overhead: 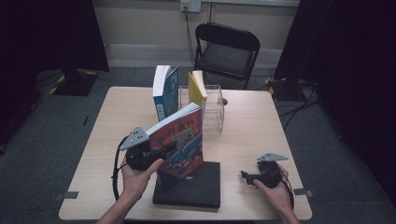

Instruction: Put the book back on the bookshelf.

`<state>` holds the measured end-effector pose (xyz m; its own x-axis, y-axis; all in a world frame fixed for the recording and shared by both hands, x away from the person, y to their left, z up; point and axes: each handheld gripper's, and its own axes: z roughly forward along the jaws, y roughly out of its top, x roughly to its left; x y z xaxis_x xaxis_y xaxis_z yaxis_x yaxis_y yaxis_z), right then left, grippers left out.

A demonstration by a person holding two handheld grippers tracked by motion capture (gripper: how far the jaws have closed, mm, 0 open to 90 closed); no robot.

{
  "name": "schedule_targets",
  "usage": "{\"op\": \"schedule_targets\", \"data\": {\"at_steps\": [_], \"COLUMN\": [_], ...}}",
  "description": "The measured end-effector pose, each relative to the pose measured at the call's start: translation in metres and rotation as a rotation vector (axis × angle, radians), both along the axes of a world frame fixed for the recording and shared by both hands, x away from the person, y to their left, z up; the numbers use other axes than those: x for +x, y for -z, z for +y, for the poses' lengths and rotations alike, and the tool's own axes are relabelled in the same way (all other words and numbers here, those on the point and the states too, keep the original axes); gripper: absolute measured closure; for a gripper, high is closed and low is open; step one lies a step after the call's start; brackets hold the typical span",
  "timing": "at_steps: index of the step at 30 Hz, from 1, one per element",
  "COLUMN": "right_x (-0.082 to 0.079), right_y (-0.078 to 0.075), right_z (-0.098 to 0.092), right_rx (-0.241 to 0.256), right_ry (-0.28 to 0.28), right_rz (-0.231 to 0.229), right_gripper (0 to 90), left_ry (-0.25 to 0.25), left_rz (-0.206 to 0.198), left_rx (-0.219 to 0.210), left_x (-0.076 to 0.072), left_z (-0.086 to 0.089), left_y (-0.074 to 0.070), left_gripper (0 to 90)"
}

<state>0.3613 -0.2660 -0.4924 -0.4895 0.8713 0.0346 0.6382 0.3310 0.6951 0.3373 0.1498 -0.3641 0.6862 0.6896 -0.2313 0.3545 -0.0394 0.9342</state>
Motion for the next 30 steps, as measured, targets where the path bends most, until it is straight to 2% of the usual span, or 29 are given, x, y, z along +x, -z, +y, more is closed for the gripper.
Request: {"op": "schedule_targets", "data": {"at_steps": [2, 7, 13, 19, 24, 25, 28, 30], "right_x": [-0.001, -0.003, -0.003, -0.003, -0.003, -0.003, -0.003, -0.003], "right_y": [0.002, 0.007, 0.007, 0.007, 0.007, 0.007, 0.007, 0.007], "right_z": [0.002, 0.002, 0.002, 0.002, 0.002, 0.002, 0.002, 0.002], "right_rx": [-0.029, -0.01, -0.009, -0.009, -0.01, -0.009, -0.009, -0.01], "right_ry": [-0.004, -0.003, -0.003, -0.003, -0.003, -0.003, -0.003, -0.004], "right_rz": [-0.026, -0.065, -0.065, -0.065, -0.066, -0.065, -0.065, -0.066], "right_gripper": [15.3, 12.9, 12.9, 12.9, 12.9, 12.9, 12.9, 12.9], "left_ry": [-0.01, -0.07, -0.143, -0.191, -0.2, -0.213, -0.22, -0.244], "left_rz": [0.0, 0.008, -0.008, -0.019, 0.003, 0.018, 0.021, 0.029], "left_rx": [0.002, 0.007, 0.022, 0.035, 0.042, 0.045, 0.057, 0.069], "left_x": [0.001, 0.008, 0.015, 0.022, 0.032, 0.037, 0.041, 0.046], "left_z": [-0.001, 0.002, -0.001, -0.009, -0.016, -0.018, -0.021, -0.023], "left_y": [-0.001, -0.004, -0.011, -0.015, -0.011, -0.009, -0.008, -0.008], "left_gripper": [74.6, 74.6, 74.6, 74.7, 74.6, 74.6, 74.6, 74.6]}}
